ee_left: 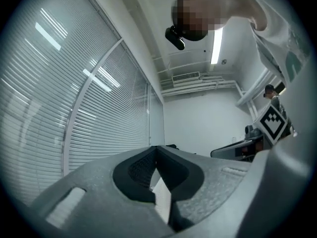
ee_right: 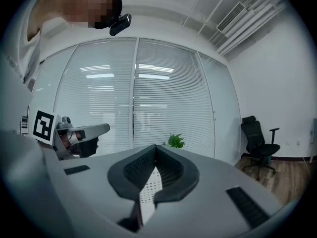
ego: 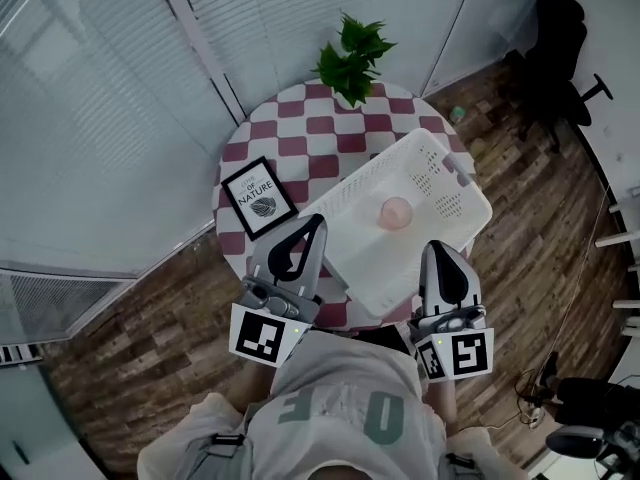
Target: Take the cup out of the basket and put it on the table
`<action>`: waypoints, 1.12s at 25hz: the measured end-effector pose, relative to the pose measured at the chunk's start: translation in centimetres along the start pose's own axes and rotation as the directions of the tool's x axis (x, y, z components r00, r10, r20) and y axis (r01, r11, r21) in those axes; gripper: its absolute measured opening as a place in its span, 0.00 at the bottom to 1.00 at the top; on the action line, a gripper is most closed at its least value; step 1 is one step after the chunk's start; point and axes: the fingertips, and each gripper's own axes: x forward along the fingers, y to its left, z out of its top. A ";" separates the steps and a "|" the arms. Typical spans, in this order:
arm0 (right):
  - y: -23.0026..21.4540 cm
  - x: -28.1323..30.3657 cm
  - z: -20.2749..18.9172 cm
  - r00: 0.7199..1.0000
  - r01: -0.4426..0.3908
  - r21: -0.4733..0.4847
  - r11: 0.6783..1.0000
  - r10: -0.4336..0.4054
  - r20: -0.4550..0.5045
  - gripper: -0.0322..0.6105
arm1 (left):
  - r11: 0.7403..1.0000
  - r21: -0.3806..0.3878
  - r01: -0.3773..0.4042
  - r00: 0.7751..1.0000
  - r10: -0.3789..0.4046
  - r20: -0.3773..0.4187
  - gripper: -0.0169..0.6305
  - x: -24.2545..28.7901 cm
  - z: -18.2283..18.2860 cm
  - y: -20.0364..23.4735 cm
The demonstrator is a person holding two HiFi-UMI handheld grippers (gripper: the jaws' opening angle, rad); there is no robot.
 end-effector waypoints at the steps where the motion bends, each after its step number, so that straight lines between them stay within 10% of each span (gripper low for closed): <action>1: -0.6 0.3 -0.4 1.000 -0.007 0.009 1.000 0.007 -0.018 0.06 | 1.000 0.009 -0.010 1.000 0.010 -0.012 0.03 0.3 -0.3 0.1; 6: -3.0 2.8 -1.5 0.982 -0.135 -0.008 0.991 0.133 -0.135 0.08 | 0.999 0.008 -0.043 0.999 0.043 -0.010 0.03 2.3 0.0 0.2; 9: -2.6 4.8 -3.0 0.936 -0.284 -0.029 0.958 0.271 -0.227 0.43 | 0.998 0.009 -0.068 0.998 0.068 0.006 0.03 3.0 0.5 0.5; 12: -1.6 5.8 -4.0 0.877 -0.419 -0.116 0.900 0.369 -0.306 0.57 | 0.994 -0.018 -0.108 0.994 0.108 0.017 0.03 3.0 0.5 0.8; 19: -1.3 8.4 -9.3 0.697 -0.643 -0.252 0.723 0.417 -0.583 0.58 | 0.998 0.055 -0.016 1.000 0.015 0.019 0.03 4.7 0.8 -2.4; 28: -1.5 8.4 -16.9 0.398 -0.841 -0.209 0.498 0.309 -0.864 0.58 | 0.995 0.054 -0.081 0.997 0.081 -0.001 0.03 3.8 0.0 -0.8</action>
